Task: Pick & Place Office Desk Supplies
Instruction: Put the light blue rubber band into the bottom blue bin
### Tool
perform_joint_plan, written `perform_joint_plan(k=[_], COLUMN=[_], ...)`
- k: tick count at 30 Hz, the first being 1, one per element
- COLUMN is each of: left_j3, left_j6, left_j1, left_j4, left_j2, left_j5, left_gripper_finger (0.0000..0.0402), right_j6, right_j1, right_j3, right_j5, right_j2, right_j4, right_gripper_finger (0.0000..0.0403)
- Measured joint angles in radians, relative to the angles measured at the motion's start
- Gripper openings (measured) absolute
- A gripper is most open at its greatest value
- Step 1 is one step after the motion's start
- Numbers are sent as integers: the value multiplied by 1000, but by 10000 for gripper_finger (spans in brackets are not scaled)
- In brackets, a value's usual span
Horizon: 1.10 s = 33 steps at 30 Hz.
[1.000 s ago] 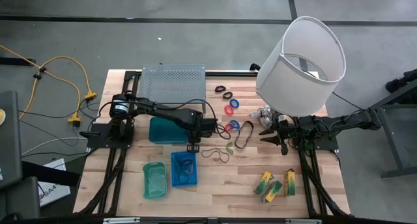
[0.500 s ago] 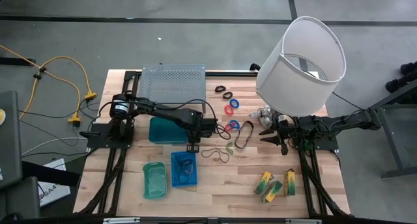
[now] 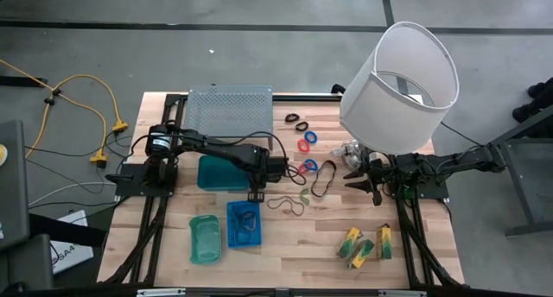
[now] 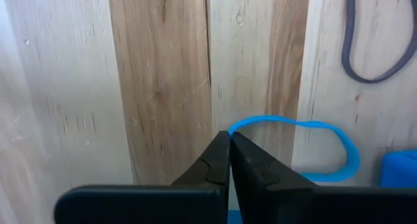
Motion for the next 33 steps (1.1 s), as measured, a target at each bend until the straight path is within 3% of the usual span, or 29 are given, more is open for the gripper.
perform_joint_plan(k=[10, 25, 33], left_j3=[1, 3, 3], left_j6=[19, 112, 71], left_j1=[0, -40, -114], left_j4=[18, 47, 33], left_j2=[-39, -330, -362], left_j5=[-1, -123, -146], left_gripper_finger=[1, 1, 0], right_j6=[0, 0, 0], right_j1=[0, 0, 0], right_j3=[0, 0, 0], right_j5=[0, 0, 0], right_j2=[0, 0, 0], right_j4=[0, 0, 0], right_gripper_finger=[101, 101, 101])
